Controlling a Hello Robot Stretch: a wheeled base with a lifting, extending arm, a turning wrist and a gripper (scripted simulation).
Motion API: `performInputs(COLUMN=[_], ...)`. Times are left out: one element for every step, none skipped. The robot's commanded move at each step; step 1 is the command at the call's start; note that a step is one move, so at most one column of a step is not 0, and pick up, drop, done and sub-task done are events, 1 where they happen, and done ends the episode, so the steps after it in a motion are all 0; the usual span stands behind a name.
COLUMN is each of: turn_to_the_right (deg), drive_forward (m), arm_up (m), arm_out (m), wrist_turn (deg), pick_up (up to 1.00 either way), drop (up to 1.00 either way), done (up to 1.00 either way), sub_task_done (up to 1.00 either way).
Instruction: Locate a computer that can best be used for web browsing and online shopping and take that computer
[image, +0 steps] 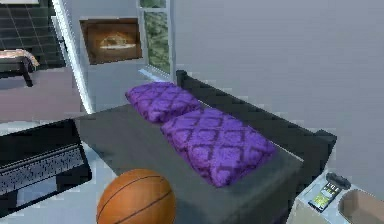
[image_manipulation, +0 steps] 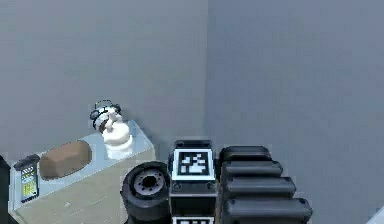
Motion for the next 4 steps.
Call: performInputs(turn_to_the_right=[-45.0,-45.0,-42.0,0.0], drive_forward=[0.00,0.00,0.00,0.00], arm_up=[0.00,0.00,0.00,0.00], arm_out=[0.00,0.00,0.00,0.46], wrist_turn=[0.0,0.0,0.0,0.0], pick_up=[0.00,0.00,0.00,0.00], drop=[0.00,0.00,0.00,0.00], done=[0.00,0.00,0.00,0.00], sub_task_done=[0.00,0.00,0.00,0.00])
